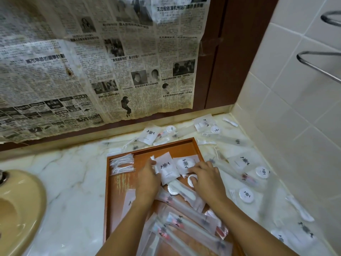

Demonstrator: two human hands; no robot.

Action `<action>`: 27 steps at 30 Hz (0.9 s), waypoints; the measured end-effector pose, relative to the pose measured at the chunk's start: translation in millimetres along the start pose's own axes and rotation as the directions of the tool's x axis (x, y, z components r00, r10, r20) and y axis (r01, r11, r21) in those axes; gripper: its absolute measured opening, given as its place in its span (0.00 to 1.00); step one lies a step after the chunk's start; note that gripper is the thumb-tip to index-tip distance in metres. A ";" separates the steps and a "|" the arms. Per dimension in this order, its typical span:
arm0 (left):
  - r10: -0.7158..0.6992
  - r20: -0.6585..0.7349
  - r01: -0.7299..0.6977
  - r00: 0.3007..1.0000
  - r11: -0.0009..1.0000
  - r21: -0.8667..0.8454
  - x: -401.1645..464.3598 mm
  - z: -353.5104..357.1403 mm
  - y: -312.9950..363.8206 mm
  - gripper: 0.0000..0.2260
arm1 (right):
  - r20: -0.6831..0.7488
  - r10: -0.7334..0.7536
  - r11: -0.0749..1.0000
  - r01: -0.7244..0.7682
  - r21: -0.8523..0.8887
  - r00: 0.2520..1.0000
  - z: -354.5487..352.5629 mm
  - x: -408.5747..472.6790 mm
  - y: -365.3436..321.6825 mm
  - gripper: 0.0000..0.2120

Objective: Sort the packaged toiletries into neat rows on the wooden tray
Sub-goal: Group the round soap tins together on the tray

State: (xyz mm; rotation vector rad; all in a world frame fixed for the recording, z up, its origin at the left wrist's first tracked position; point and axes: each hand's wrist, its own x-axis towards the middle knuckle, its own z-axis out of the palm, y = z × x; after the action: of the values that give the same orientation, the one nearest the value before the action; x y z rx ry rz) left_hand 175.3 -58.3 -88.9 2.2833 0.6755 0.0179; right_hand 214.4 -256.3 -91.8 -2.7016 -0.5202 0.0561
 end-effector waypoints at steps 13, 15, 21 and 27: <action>0.095 -0.021 -0.095 0.995 0.995 0.003 -13.5 -1.0 5.4 0.19 | -0.022 -0.035 0.999 0.034 -0.040 0.999 -1.5 33.5 4.9 0.07; 0.125 0.000 -0.125 0.992 0.992 -0.004 -15.9 -0.5 3.3 0.22 | -0.041 -0.032 0.999 0.032 -0.005 0.999 -2.7 32.9 5.3 0.06; 0.141 -0.043 -0.140 0.989 0.990 0.019 -25.9 -6.5 -9.5 0.17 | 0.062 -0.113 0.994 0.113 0.001 0.992 -17.1 16.7 8.5 0.09; 0.178 0.045 -0.183 0.983 0.974 0.134 -34.7 -4.7 -11.4 0.04 | 0.227 -0.126 0.979 0.158 -0.130 0.966 -23.7 5.3 10.3 0.20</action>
State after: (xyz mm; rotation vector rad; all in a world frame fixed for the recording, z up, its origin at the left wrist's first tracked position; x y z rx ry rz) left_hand 139.1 -65.0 -86.7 2.4661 0.4625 0.0202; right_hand 225.5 -271.8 -73.7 -2.8090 -0.8124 0.2876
